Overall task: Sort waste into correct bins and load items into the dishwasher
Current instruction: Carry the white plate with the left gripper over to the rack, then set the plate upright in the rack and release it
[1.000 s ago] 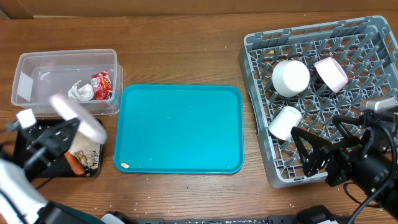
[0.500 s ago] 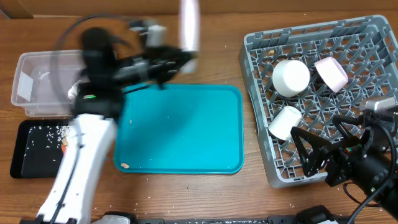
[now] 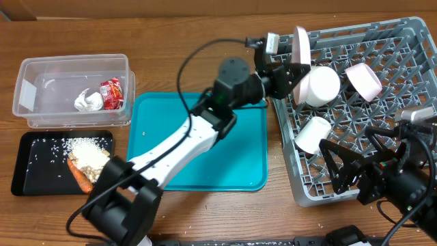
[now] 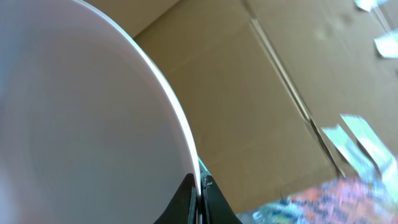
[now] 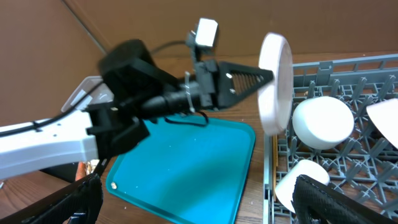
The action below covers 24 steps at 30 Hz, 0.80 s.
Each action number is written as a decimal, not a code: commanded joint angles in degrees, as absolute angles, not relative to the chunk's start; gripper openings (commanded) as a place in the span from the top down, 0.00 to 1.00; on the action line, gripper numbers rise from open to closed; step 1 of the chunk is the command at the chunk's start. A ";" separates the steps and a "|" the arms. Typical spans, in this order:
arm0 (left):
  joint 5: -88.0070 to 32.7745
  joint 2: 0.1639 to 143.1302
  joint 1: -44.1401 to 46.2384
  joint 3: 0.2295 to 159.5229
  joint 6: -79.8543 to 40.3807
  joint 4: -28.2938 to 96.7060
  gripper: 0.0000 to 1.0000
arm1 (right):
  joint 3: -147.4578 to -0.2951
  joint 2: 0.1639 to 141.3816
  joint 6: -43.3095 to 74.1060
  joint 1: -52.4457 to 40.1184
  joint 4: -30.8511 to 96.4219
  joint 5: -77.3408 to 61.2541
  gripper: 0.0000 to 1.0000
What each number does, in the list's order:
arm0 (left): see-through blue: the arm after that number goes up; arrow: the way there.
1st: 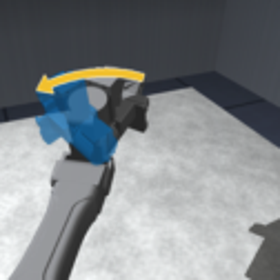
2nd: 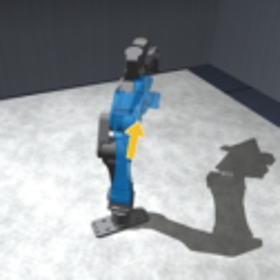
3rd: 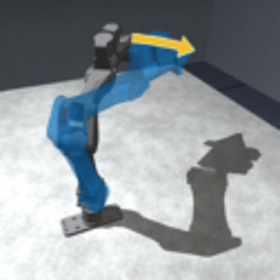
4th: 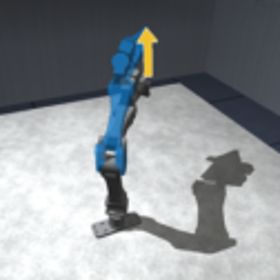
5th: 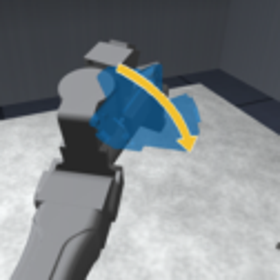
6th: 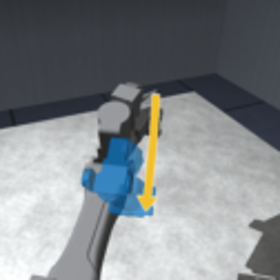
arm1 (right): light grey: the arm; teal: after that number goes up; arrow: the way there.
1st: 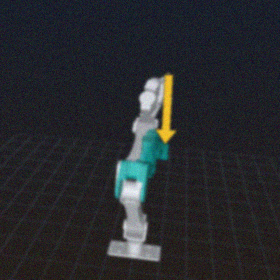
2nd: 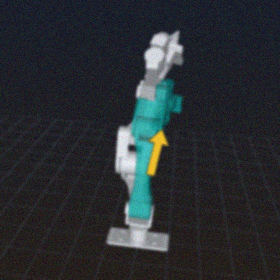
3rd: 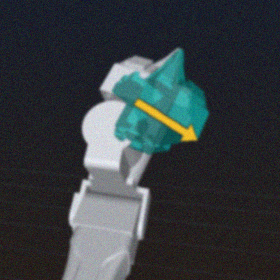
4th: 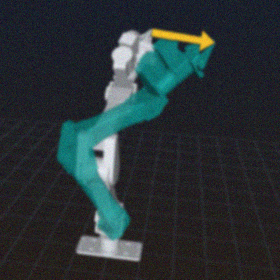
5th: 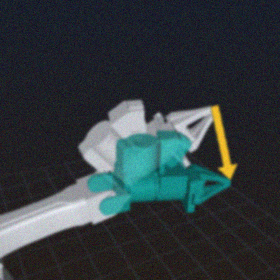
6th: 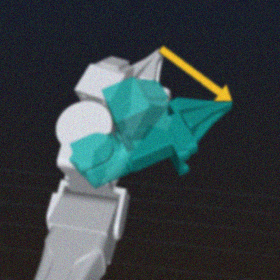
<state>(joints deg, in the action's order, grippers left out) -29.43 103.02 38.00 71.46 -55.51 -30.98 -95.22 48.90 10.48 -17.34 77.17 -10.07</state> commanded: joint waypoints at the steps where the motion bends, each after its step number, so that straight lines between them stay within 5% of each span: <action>1: -22.09 105.30 38.70 71.64 -62.37 -31.62 0.96 | -95.59 48.75 10.31 -17.63 76.88 -9.96 0.00; 4: -21.96 106.43 38.65 71.64 -63.48 -31.55 0.96 | -95.59 48.75 10.31 -17.63 76.88 -9.96 0.00; 6: -22.59 106.63 38.65 71.64 -63.42 -30.59 0.76 | -95.59 48.75 10.31 -17.63 76.88 -9.96 0.00; 7: -23.00 106.59 38.65 71.64 -61.67 -30.28 0.27 | -95.59 48.75 10.31 -17.63 76.88 -9.96 0.00; 8: -23.70 106.37 38.59 71.64 -59.92 -30.22 0.00 | -95.59 48.75 10.31 -17.63 76.88 -9.96 0.00; 12: -25.10 104.40 37.58 71.79 -55.11 -25.50 0.00 | -95.59 48.75 10.31 -17.63 76.88 -9.96 0.00; 17: -19.81 93.30 34.63 73.82 -35.92 1.02 0.00 | -95.59 48.75 10.31 -17.63 76.88 -9.96 0.00; 24: -3.70 73.84 28.27 78.02 -24.25 36.38 0.00 | -95.59 48.75 10.31 -17.63 76.86 -9.96 0.00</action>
